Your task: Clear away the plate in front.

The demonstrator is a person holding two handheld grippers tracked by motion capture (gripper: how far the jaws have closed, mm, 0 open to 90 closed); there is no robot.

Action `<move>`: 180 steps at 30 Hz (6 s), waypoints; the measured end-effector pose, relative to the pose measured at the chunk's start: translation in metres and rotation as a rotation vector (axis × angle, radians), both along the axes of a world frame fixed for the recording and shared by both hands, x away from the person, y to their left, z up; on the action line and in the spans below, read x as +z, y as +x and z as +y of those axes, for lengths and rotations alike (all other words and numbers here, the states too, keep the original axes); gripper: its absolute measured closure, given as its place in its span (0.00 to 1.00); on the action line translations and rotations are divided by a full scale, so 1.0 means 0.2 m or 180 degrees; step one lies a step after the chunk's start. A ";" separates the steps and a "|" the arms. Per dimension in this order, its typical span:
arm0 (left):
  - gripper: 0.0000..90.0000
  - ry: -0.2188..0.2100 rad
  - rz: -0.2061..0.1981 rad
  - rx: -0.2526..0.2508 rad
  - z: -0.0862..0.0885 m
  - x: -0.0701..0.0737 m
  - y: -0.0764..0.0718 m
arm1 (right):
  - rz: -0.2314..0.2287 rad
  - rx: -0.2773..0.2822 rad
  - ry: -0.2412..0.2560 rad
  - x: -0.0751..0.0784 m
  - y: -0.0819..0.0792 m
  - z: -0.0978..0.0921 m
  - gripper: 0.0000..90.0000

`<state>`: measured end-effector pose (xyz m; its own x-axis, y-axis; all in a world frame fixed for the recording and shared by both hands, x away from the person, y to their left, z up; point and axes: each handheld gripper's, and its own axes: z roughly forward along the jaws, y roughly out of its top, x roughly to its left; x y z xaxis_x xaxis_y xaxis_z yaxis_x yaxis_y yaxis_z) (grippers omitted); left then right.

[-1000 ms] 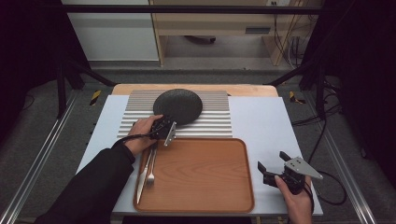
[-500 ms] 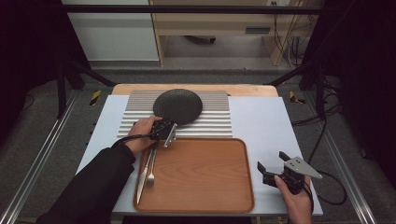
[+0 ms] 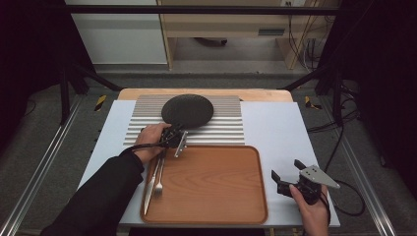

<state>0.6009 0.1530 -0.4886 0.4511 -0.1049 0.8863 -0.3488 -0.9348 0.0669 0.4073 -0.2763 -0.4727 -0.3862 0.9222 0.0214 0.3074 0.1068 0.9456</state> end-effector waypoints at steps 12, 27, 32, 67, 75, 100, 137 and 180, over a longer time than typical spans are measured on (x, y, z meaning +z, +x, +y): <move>0.97 0.0142 -0.0092 0.0074 -0.05 0.00 -0.04 | -0.0010 -0.0010 0.0021 0.00 0.00 -0.01 0.08; 0.97 -0.0141 -0.0198 -0.0006 -0.03 0.15 -0.20 | -0.0043 -0.0014 0.0032 0.01 -0.01 -0.01 0.08; 0.97 -0.0183 -0.0260 -0.0092 -0.01 0.19 -0.32 | -0.0045 -0.0019 0.0047 0.01 -0.01 -0.01 0.08; 0.97 -0.0262 -0.0330 -0.0270 0.02 0.24 -0.76 | -0.0041 0.0054 0.0061 0.02 -0.01 0.00 0.07; 0.97 -0.0331 -0.0337 -0.0260 0.03 0.27 -0.89 | -0.0049 0.0098 0.0087 0.02 -0.02 0.00 0.07; 0.97 -0.0377 -0.0255 -0.0505 -0.09 0.24 -1.20 | -0.0081 0.0097 0.0080 0.02 -0.03 0.01 0.07; 0.97 -0.0176 0.0033 -0.0555 -0.12 0.08 -1.27 | -0.0074 0.0105 0.0064 0.02 -0.03 0.01 0.07; 0.97 -0.0102 0.0148 -0.0462 -0.11 0.05 -1.27 | -0.0061 0.0106 0.0049 0.02 -0.03 0.01 0.07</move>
<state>0.3473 0.1307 -0.4785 0.4739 -0.1439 0.8687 -0.4760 -0.8718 0.1153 0.4006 -0.2734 -0.4687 -0.4170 0.9085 0.0277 0.2857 0.1020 0.9529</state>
